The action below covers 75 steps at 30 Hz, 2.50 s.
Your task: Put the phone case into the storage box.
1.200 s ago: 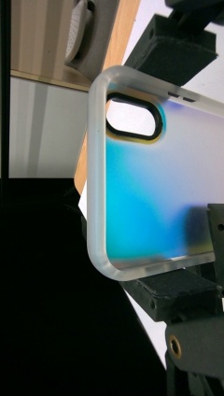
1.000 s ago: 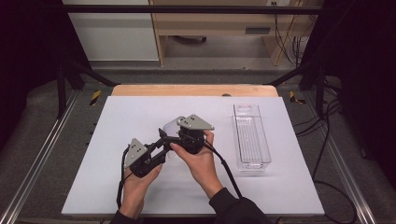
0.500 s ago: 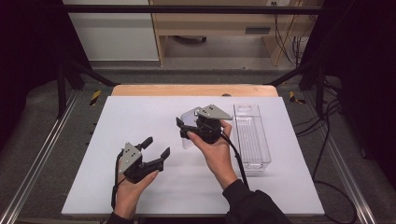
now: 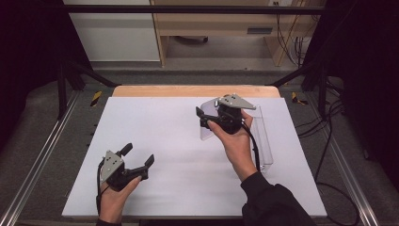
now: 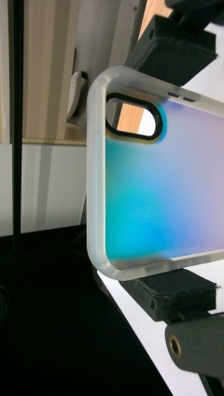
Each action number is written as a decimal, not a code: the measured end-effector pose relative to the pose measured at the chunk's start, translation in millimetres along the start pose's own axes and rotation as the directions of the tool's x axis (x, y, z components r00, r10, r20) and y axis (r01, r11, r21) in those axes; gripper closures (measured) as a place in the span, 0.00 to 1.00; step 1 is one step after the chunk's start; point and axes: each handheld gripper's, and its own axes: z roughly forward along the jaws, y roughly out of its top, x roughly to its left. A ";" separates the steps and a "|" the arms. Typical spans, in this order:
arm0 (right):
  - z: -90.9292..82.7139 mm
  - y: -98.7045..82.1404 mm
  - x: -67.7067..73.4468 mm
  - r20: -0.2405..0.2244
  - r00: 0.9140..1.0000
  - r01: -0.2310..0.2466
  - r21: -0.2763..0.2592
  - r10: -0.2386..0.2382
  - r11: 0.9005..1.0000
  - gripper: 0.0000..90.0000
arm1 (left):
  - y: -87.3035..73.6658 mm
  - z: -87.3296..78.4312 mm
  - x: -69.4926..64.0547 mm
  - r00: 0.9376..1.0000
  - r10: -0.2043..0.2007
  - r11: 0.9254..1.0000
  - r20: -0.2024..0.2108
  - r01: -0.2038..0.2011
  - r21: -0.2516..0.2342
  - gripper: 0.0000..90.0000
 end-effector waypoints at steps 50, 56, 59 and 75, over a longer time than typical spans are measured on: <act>-9.6 33.4 -112.1 0.304 0.952 -0.034 -0.039 0.044 0.999 0.20 | -10.8 -6.7 21.5 1.000 -0.023 1.000 -0.012 0.023 -0.016 0.03; -6.7 27.4 -124.0 0.340 0.939 -0.044 -0.026 0.051 0.999 0.19 | -10.7 -5.5 20.3 1.000 -0.024 1.000 -0.002 0.024 -0.013 0.03; -4.7 23.0 -131.5 0.359 0.931 -0.065 -0.026 0.070 0.998 0.20 | -10.7 -5.7 20.8 1.000 -0.025 1.000 -0.007 0.025 -0.013 0.03; 7.9 11.1 -136.1 0.386 0.921 -0.069 0.006 0.062 0.998 0.19 | -10.3 -5.3 20.6 0.999 -0.036 0.999 0.004 0.036 -0.017 0.03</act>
